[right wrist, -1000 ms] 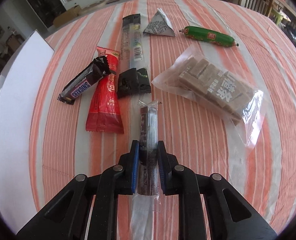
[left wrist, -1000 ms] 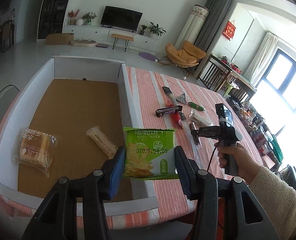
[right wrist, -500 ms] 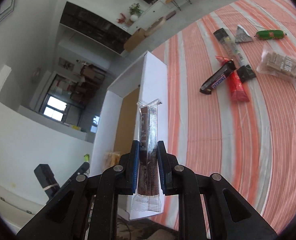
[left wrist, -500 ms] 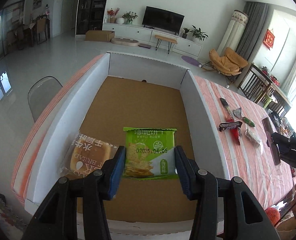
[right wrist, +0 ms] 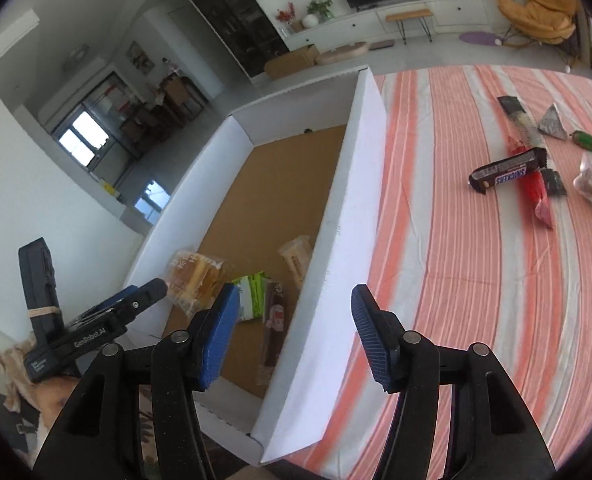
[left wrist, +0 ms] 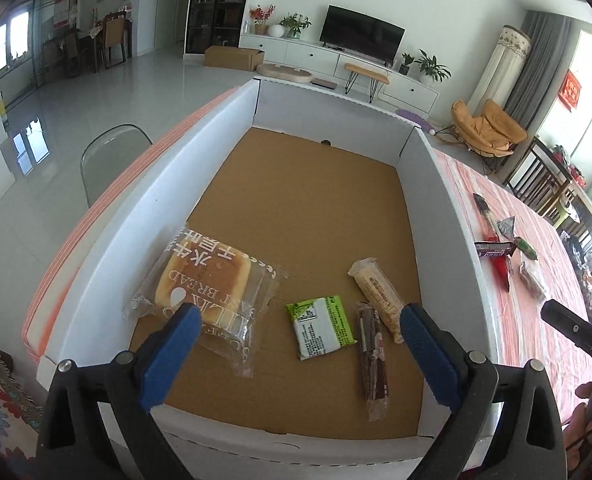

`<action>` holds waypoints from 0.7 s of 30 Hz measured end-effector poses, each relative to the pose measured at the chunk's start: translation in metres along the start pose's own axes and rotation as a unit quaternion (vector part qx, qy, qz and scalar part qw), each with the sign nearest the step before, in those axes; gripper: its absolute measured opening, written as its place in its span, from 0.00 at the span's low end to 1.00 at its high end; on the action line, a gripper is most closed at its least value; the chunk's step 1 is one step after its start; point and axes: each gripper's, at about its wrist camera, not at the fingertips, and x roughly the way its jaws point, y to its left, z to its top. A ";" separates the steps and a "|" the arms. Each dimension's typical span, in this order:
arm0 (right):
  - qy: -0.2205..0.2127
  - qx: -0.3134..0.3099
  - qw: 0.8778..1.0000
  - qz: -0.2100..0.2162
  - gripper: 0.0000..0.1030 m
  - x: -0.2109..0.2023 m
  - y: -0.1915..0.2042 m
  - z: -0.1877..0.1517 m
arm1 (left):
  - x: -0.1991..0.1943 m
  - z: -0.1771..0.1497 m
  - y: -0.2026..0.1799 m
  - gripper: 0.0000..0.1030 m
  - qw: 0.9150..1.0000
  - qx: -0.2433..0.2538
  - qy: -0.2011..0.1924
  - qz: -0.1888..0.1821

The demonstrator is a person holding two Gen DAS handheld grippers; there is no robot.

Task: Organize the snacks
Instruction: 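Lower both packets into the white box and open both tools, then withdraw both tools from the box back over the table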

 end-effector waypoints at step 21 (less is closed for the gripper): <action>-0.158 0.288 0.897 -0.296 0.73 -0.113 -0.271 -0.077 | 0.048 -0.089 -0.329 1.00 0.953 0.255 0.054 -0.151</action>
